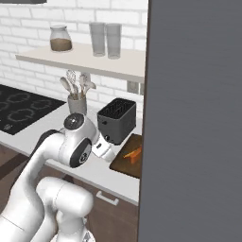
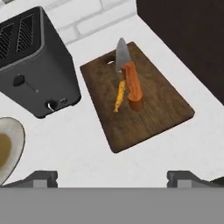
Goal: Pick up the knife from the drawer and place it on the cutting board. Then place the meat from the plate to the cutting board.
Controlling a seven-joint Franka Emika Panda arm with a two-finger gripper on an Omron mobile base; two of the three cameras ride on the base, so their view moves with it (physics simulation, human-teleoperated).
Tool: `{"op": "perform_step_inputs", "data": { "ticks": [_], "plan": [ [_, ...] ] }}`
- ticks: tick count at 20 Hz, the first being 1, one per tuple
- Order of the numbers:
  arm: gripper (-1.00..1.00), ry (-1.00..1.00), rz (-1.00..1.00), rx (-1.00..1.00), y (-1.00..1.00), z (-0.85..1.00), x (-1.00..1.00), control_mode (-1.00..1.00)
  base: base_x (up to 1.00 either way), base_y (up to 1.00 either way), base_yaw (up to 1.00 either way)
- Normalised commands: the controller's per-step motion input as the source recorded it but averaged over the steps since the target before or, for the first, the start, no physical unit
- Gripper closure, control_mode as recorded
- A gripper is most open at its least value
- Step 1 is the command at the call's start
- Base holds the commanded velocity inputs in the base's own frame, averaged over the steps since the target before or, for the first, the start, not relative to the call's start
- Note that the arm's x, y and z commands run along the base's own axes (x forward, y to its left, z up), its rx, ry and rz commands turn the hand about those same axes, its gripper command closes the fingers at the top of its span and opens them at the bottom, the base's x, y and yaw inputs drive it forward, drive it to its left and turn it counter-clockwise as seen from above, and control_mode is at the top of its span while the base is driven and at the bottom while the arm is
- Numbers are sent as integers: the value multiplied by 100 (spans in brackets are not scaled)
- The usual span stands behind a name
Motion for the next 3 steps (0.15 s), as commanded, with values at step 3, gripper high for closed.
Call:
{"op": "perform_step_inputs", "data": {
  "ticks": [3],
  "plan": [
    [-100, 0, 15, 0, 45, 10, -34, -100, 0, 0, 0]
  ]
}}
